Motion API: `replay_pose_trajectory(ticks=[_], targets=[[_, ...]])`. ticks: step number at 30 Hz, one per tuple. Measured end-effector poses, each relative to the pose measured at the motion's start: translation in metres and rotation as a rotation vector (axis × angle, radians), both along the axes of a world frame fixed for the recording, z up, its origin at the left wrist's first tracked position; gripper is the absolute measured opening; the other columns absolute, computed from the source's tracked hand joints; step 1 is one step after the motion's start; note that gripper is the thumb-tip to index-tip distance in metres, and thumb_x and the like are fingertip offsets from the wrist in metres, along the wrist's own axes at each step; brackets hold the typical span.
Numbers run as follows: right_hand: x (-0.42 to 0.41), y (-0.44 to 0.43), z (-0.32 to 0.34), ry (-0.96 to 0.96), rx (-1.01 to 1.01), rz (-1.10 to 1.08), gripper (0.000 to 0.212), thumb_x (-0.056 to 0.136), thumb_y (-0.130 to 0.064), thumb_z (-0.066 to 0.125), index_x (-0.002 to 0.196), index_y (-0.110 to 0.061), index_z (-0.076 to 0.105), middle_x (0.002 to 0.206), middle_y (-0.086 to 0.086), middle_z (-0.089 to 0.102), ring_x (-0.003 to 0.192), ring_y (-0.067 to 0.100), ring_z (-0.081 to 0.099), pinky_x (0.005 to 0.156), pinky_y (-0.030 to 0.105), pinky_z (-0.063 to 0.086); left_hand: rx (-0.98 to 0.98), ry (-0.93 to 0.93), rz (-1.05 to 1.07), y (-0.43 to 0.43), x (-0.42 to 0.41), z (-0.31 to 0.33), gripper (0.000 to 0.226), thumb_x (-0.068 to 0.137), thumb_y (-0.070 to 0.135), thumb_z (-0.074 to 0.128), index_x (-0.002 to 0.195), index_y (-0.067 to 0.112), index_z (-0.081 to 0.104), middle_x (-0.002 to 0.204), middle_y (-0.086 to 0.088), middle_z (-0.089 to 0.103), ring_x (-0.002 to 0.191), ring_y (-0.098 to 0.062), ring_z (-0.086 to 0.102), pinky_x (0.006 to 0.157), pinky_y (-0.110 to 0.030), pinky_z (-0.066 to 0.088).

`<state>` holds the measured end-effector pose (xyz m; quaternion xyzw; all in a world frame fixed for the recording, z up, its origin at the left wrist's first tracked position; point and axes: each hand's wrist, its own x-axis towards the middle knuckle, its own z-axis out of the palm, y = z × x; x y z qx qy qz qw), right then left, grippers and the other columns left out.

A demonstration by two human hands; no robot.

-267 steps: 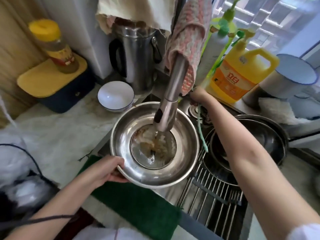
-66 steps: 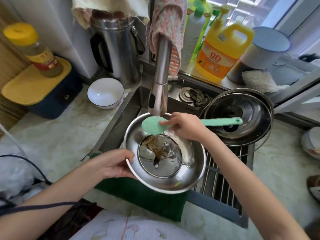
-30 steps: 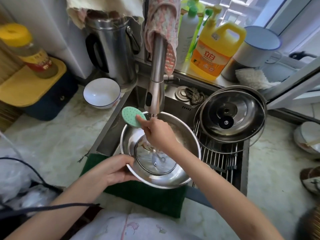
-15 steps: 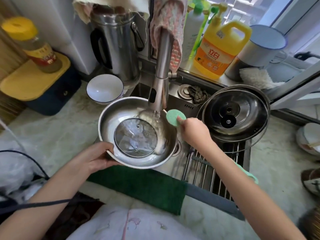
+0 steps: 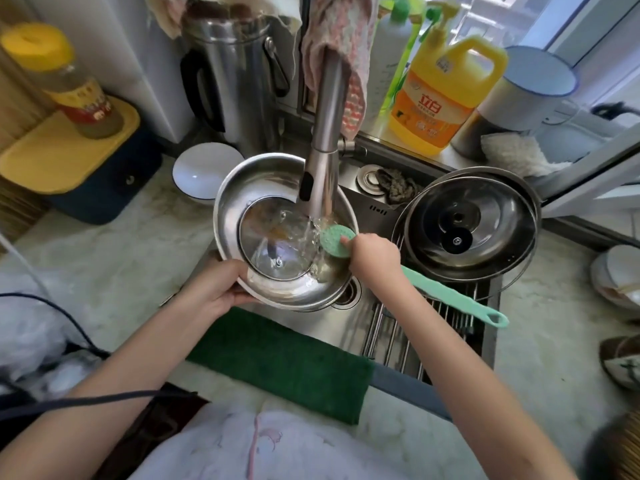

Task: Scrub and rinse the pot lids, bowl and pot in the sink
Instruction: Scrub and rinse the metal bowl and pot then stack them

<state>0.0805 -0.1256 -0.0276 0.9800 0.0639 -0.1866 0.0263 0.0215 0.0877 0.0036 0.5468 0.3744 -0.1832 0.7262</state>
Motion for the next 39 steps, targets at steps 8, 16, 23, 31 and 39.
replay_pose_trajectory(ticks=[8, 16, 23, 31, 39], targets=[[-0.042, 0.029, -0.004, 0.606, 0.636, -0.105, 0.032, 0.096, -0.017, 0.052, 0.127, -0.019, 0.061, 0.087, -0.014, 0.064, 0.046, -0.006, 0.051, 0.043, 0.007, 0.036, 0.079, -0.016, -0.03, -0.021, 0.003, -0.033, 0.045, 0.081, -0.02, 0.04, 0.112, 0.011, 0.047, 0.082, -0.012, 0.063, 0.056, -0.026, 0.065, 0.037, -0.039, 0.053], [-0.002, -0.02, -0.022, 0.171, 0.065, -0.046, 0.034, 0.095, -0.029, 0.051, 0.128, -0.036, 0.059, 0.114, 0.002, 0.063, 0.102, 0.025, 0.063, 0.08, 0.033, 0.046, 0.027, -0.015, -0.074, -0.005, -0.002, -0.042, 0.04, 0.081, -0.016, 0.047, 0.112, 0.008, 0.054, 0.087, -0.012, 0.066, 0.074, -0.027, 0.065, 0.049, -0.04, 0.058], [0.001, -0.011, -0.023, -0.082, 0.001, 0.066, 0.048, 0.097, -0.012, 0.04, 0.141, -0.032, 0.043, 0.112, 0.007, 0.056, 0.094, 0.031, 0.064, 0.066, 0.035, 0.041, 0.045, -0.029, -0.064, 0.002, 0.0, -0.036, 0.031, 0.083, -0.018, 0.037, 0.095, 0.006, 0.052, 0.08, -0.01, 0.061, 0.072, -0.024, 0.06, 0.044, -0.034, 0.056], [-0.043, 0.056, -0.028, 0.518, 0.471, -0.152, 0.033, 0.098, -0.017, 0.045, 0.125, -0.017, 0.062, 0.107, 0.002, 0.066, 0.06, 0.008, 0.05, 0.054, 0.02, 0.039, 0.114, -0.059, -0.006, 0.0, 0.008, -0.061, 0.069, 0.078, -0.02, 0.045, 0.137, 0.014, 0.029, 0.113, -0.012, 0.056, 0.076, -0.027, 0.063, 0.041, -0.034, 0.054], [-0.028, 0.025, -0.008, 0.463, 0.265, -0.075, 0.033, 0.096, -0.038, 0.052, 0.125, -0.026, 0.063, 0.102, -0.001, 0.066, 0.083, 0.022, 0.061, 0.065, 0.024, 0.042, -0.035, -0.006, 0.02, 0.011, -0.002, -0.067, 0.031, 0.08, -0.018, 0.033, 0.099, -0.002, 0.052, 0.078, -0.015, 0.058, 0.071, -0.028, 0.058, 0.044, -0.035, 0.055]])
